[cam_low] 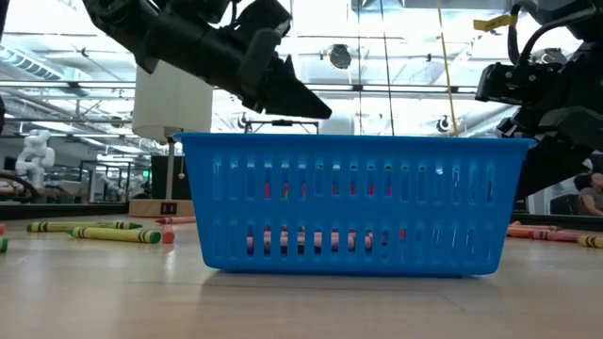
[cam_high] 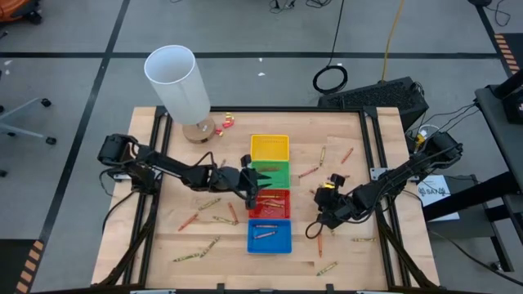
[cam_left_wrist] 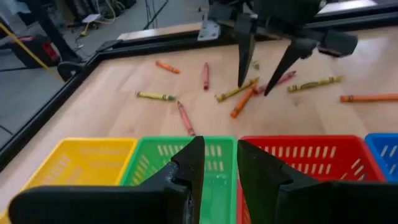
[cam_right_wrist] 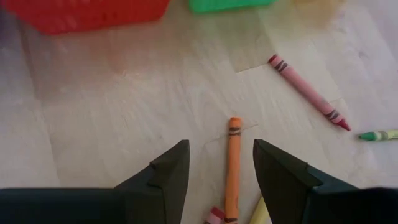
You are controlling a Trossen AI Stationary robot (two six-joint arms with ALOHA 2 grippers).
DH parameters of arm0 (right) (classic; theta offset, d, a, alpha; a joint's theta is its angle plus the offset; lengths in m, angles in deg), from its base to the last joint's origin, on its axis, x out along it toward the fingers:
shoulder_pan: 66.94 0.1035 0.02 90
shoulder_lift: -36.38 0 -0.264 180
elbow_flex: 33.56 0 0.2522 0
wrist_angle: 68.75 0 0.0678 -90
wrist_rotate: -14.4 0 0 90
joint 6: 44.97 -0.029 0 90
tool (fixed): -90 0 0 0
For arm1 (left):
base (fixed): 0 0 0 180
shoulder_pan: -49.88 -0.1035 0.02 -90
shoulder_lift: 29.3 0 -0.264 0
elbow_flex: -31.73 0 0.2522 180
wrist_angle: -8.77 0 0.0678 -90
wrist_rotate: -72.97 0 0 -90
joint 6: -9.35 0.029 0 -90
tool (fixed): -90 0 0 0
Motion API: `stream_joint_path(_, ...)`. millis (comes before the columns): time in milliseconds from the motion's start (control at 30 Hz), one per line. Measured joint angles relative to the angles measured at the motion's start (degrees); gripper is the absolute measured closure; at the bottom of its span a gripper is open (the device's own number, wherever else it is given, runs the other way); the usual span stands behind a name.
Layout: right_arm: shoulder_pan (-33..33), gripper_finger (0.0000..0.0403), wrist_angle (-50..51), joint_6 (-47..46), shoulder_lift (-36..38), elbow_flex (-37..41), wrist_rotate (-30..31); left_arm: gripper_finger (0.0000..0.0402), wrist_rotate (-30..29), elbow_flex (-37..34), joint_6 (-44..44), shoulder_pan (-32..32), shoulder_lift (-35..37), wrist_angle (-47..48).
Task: Sort crayons
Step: Put the orange crayon into the green bin
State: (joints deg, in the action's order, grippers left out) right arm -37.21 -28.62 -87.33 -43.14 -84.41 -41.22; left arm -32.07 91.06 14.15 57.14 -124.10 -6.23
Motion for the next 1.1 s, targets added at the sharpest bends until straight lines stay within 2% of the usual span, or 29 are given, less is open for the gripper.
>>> stream_joint_path(367, 0.00, 0.0241, -0.02, -1.96, 0.00, 0.02, 0.06, 0.0305, -0.07, 0.00, -2.93, 2.69, -0.04, 0.49)
stream_joint_path(900, -0.07, 0.0241, -1.54, -1.94, -0.06, 0.02, 0.41, 0.0305, -0.18, 0.00, -2.89, 2.62, -0.04, 0.55)
stream_joint_path(1100, -0.15, 0.0241, -0.85, -1.71, -4.07, 0.02, 0.23, 0.0305, -0.18, 0.00, -2.91, 2.62, -0.07, 0.37)
